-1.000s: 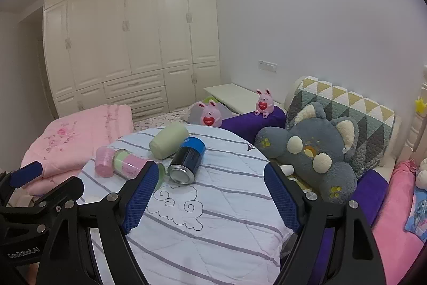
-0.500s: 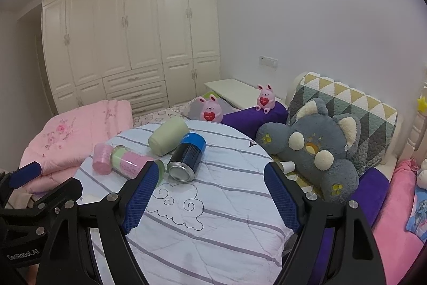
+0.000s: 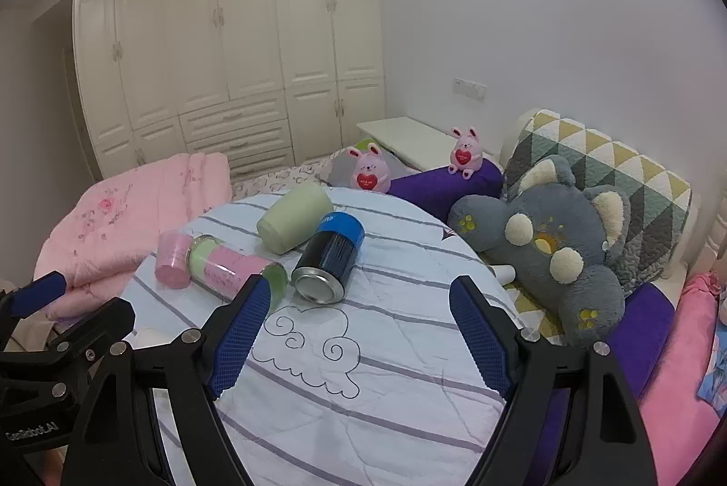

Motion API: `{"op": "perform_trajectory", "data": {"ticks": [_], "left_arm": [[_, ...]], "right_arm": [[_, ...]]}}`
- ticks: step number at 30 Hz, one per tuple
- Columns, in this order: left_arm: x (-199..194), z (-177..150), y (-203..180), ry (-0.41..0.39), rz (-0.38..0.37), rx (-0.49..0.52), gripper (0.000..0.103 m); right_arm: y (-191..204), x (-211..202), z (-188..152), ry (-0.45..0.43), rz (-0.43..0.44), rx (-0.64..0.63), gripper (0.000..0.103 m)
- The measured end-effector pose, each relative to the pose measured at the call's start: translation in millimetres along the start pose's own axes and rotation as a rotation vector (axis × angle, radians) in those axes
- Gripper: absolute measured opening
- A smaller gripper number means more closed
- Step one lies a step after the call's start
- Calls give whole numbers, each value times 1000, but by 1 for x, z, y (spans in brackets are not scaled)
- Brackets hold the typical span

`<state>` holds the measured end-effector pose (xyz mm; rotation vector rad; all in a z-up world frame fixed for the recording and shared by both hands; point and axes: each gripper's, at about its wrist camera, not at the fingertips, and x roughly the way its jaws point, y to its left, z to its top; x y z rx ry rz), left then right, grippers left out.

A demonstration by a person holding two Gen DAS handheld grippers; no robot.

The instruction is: Flip cup upright

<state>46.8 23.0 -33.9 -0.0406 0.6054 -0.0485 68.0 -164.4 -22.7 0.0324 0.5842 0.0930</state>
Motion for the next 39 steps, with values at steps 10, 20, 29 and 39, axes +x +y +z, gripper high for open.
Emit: {"op": "perform_trajectory", "data": {"ticks": [10, 20, 29, 39], "left_arm": [[17, 5, 14, 26, -1, -25, 103], [33, 9, 60, 67, 42, -142, 103], [62, 12, 85, 110, 56, -189, 103], [113, 16, 113, 174, 66, -261, 103]], "right_arm": [[11, 23, 3, 41, 11, -20, 82], [39, 63, 0, 104, 125, -99, 82], [72, 111, 1, 171, 243, -209, 82], [107, 180, 9, 273, 316, -385, 82]]}}
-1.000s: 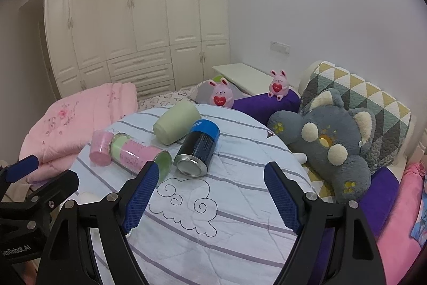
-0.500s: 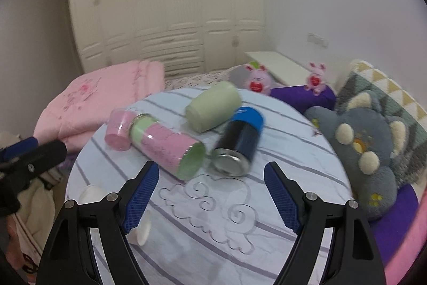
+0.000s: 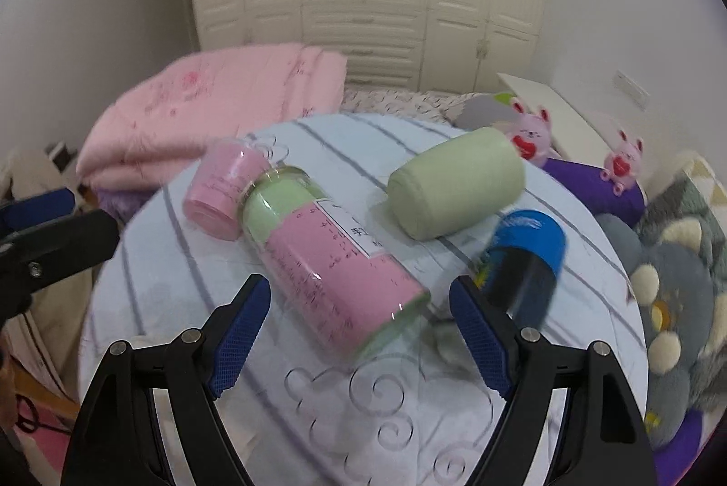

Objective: Flip cup upright
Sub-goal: 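Move the right tool toward the pink-and-green glass jar lying on its side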

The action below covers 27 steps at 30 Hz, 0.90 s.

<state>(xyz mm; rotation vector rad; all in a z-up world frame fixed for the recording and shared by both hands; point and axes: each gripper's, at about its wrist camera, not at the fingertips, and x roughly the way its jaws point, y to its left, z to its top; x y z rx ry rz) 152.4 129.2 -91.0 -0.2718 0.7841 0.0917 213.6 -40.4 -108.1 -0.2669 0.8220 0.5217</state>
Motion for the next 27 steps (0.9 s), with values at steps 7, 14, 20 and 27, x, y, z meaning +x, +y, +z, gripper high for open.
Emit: {"op": "perform_trajectory", "data": {"ticks": [7, 14, 20, 27], "left_arm": [[25, 3, 7, 38, 4, -20, 103], [34, 4, 9, 55, 1, -24, 103], [28, 4, 6, 48, -5, -18, 103], [5, 4, -6, 26, -20, -6, 103]], "right_arm": [[6, 34, 9, 74, 50, -112, 82], [18, 50, 10, 105, 85, -182, 82], [0, 51, 13, 117, 142, -58, 81], [0, 22, 4, 89, 141, -39, 77]]}}
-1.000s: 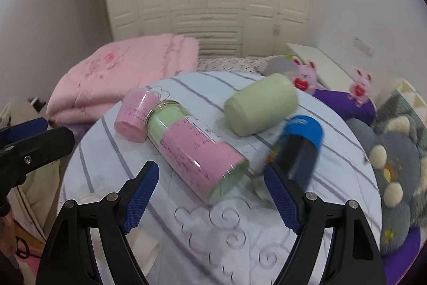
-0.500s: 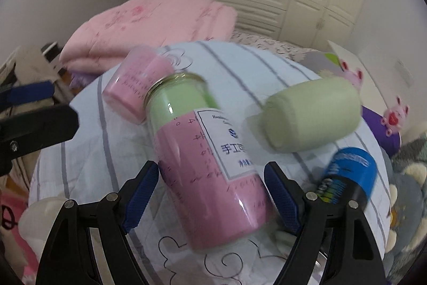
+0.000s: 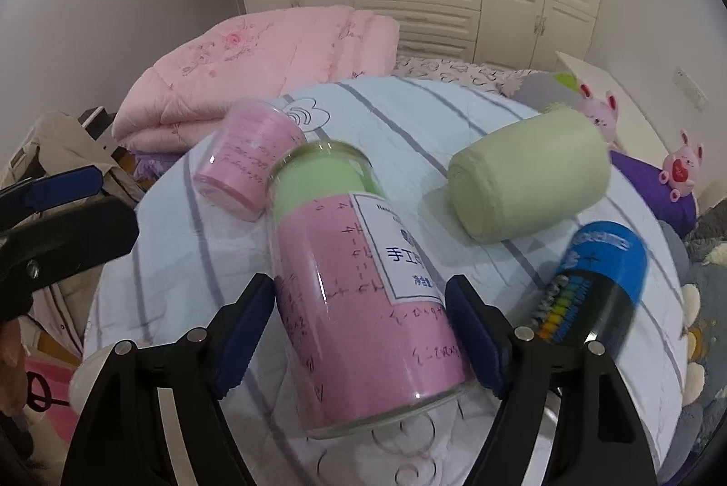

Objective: Flip cup upright
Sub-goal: 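Move the right tool toward the pink-and-green glass jar lying on its side, then close the right gripper around the jar's pink body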

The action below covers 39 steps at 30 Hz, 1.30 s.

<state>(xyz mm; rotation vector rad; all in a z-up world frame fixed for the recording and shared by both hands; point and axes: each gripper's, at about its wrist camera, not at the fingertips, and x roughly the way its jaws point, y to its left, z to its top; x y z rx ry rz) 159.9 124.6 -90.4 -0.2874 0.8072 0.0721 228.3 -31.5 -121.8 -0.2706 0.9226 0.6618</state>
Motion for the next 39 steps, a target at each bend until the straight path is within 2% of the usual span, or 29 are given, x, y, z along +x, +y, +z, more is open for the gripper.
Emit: {"op": "perform_trajectory", "data": {"ticks": [7, 12, 16, 23, 26, 33, 34, 35, 39], "left_arm": [[-27, -10, -25, -7, -14, 36, 103], [-36, -22, -50, 25, -28, 78, 103], [-38, -33, -75, 55, -38, 104, 103], [-40, -56, -114, 105, -47, 152, 103], [-40, -64, -125, 119, -36, 162, 103], [-43, -77, -138, 136, -21, 158, 103], [-45, -78, -139, 132, -17, 157, 103], [-46, -78, -141, 131, -12, 155, 103], [-46, -78, -152, 140, -30, 133, 103]], "right_arm": [[-8, -35, -35, -8, -42, 55, 75], [-15, -59, -68, -8, -72, 114, 74], [-24, -74, -95, -23, -106, 211, 74], [-37, -100, -137, -96, -221, 444, 74], [-42, -109, -146, -113, -230, 496, 74], [-40, -113, -147, -141, -225, 512, 75], [-40, -115, -148, -141, -220, 514, 75], [-40, -119, -150, -146, -213, 517, 81], [-43, -137, -160, -173, -200, 516, 81]]}}
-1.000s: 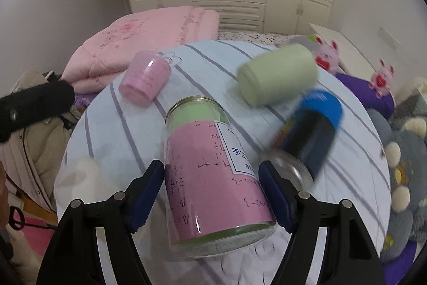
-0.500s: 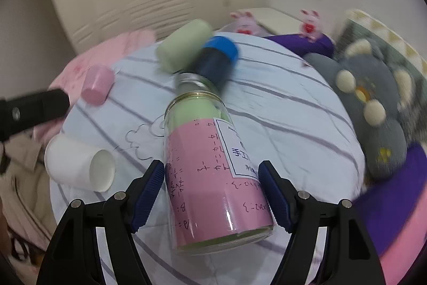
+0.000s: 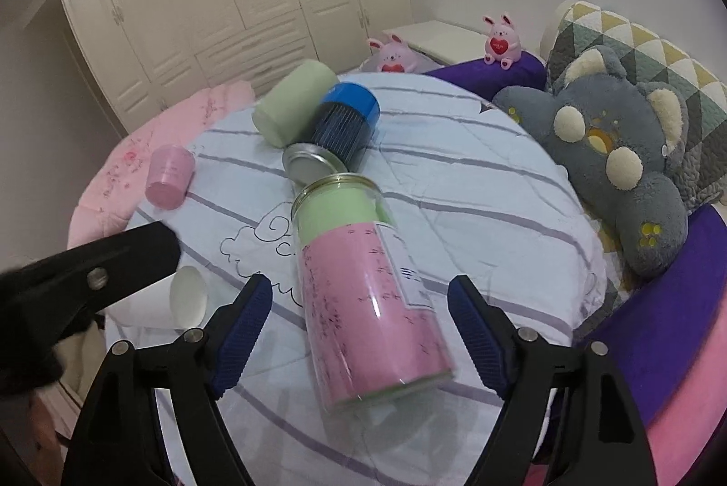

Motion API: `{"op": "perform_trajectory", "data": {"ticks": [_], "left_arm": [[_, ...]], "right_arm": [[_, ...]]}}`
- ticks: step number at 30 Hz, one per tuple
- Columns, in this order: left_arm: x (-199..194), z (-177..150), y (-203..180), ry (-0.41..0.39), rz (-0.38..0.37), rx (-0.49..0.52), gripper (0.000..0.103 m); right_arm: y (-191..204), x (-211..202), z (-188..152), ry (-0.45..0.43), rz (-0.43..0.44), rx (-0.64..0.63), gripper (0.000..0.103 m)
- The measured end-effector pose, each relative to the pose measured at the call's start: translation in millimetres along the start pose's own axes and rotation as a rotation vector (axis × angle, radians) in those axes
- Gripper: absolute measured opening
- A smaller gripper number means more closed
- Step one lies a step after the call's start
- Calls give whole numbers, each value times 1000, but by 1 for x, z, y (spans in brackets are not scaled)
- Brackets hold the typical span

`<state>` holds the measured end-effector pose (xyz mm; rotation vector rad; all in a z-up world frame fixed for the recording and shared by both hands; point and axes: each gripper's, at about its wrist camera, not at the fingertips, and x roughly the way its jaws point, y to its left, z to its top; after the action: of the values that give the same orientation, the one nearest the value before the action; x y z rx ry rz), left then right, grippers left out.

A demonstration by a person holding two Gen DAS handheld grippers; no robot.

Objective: Flip cup upright
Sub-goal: 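Close the right gripper around the jar's pink body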

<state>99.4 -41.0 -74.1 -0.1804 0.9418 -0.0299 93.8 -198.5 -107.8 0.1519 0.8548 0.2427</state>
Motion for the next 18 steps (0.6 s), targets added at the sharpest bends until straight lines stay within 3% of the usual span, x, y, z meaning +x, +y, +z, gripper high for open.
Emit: {"op": "perform_trajectory", "data": {"ticks": [11, 18], "left_arm": [[45, 1, -66, 118, 0, 4, 103], [79, 4, -76, 179, 67, -56, 103]], "right_arm": [[-57, -25, 2, -23, -16, 19, 81], [-92, -8, 0, 29, -13, 37, 81]]}}
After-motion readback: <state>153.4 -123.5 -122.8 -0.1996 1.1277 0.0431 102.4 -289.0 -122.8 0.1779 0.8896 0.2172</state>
